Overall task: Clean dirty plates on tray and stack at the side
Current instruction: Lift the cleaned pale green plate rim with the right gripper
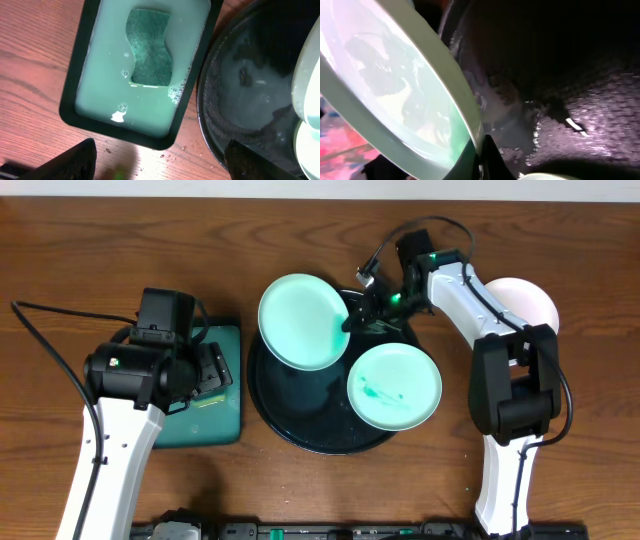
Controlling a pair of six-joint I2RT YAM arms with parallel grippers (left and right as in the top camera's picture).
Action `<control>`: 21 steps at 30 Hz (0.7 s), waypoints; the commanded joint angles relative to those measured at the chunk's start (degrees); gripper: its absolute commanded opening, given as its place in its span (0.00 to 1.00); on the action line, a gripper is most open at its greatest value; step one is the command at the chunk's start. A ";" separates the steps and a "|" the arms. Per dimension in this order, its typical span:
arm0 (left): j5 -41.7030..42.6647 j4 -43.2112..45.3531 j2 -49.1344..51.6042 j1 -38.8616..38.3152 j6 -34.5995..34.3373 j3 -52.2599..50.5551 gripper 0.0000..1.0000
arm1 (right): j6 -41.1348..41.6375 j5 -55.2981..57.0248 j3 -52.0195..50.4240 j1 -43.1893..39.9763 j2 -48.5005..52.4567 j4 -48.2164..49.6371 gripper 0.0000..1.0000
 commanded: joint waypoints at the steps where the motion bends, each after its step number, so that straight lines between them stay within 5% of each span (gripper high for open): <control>1: 0.15 -0.42 -0.22 -0.20 0.37 0.87 0.82 | 0.33 6.67 0.15 -0.46 -2.54 0.09 0.02; 12: 0.15 -0.39 -0.22 -0.20 0.39 0.87 0.82 | 0.98 29.49 0.15 -0.50 -10.14 -6.27 0.02; 21: 0.15 -0.42 -0.22 -0.20 0.61 0.87 0.82 | 8.90 40.83 0.15 -0.50 -13.75 -23.43 0.02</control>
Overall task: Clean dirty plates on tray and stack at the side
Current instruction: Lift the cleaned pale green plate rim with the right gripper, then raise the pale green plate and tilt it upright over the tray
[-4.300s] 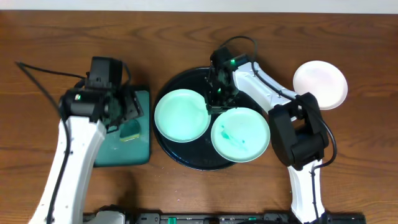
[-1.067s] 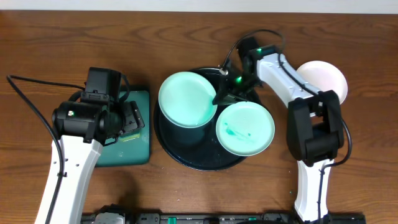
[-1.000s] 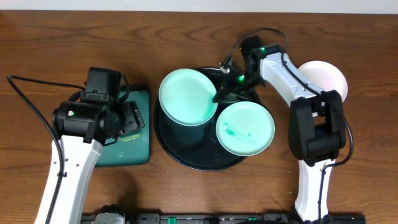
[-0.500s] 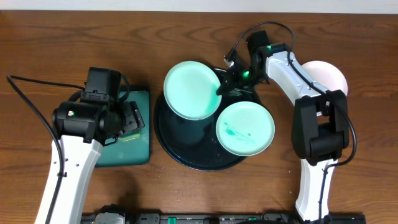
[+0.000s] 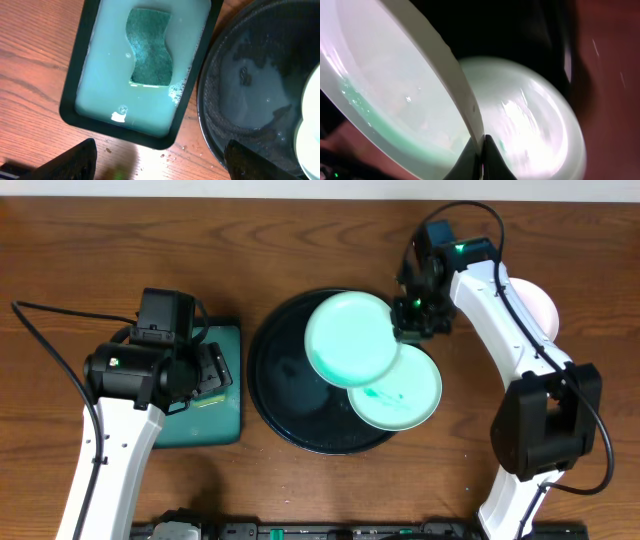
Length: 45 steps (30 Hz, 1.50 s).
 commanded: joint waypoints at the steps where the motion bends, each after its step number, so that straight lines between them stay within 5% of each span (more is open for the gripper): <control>1: 0.15 -0.31 -0.22 -0.20 0.59 0.87 0.82 | 3.74 5.29 0.15 -0.50 -0.74 -4.96 0.01; 7: 0.15 -0.57 -0.22 -0.20 0.79 0.87 0.82 | -0.61 4.66 0.13 -0.28 -0.74 -15.54 0.02; 14: 0.15 -1.16 -0.22 -0.20 0.83 0.87 0.82 | -17.29 -15.65 -0.63 -0.28 -0.74 -20.76 0.01; 27: 0.15 -1.22 -0.22 -0.20 1.03 0.87 0.82 | -13.42 -28.41 -3.72 0.22 -0.74 9.11 0.02; 45: 0.13 -1.27 -0.20 -0.20 1.03 0.87 0.82 | -4.37 23.06 0.59 11.89 -0.85 11.54 0.01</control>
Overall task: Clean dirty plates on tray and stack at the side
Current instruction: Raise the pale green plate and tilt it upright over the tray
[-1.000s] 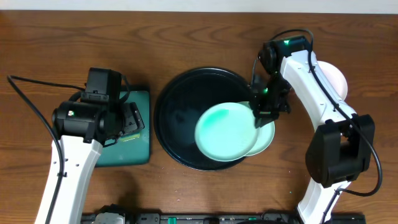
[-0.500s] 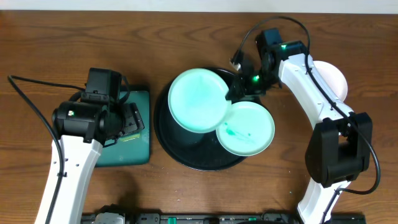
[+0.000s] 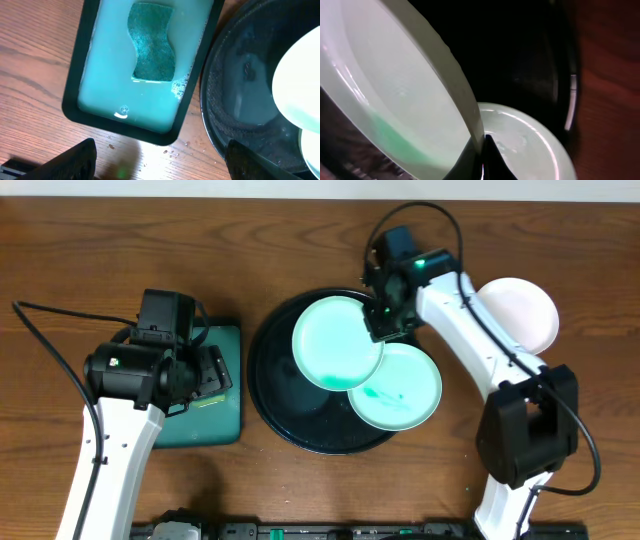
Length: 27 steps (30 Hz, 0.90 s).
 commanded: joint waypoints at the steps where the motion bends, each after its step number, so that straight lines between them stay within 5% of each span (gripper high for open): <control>1: 0.15 -0.17 -0.20 -0.20 0.37 0.87 0.82 | 2.25 13.86 2.25 3.74 -0.79 -0.20 0.01; 27: 0.13 -0.17 -0.20 -0.20 0.50 0.87 0.83 | -3.61 75.82 13.33 25.44 -0.81 -3.08 0.01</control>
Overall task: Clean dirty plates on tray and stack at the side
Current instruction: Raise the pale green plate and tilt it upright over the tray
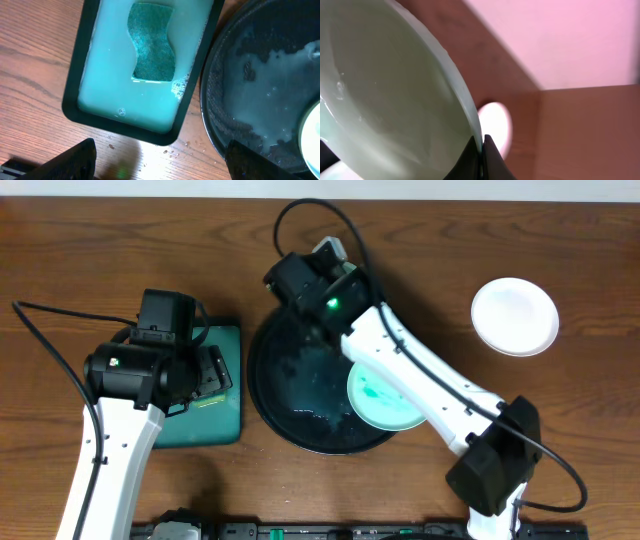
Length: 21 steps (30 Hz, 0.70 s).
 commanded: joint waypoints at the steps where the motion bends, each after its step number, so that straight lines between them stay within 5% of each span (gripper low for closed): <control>1: 0.09 -0.20 -0.20 -0.20 0.57 0.87 0.83 | -2.78 17.92 1.31 3.98 -0.81 0.00 0.01; 21: 0.11 -0.24 -0.20 -0.20 0.57 0.87 0.83 | -8.13 24.28 1.31 10.71 -0.81 -0.02 0.01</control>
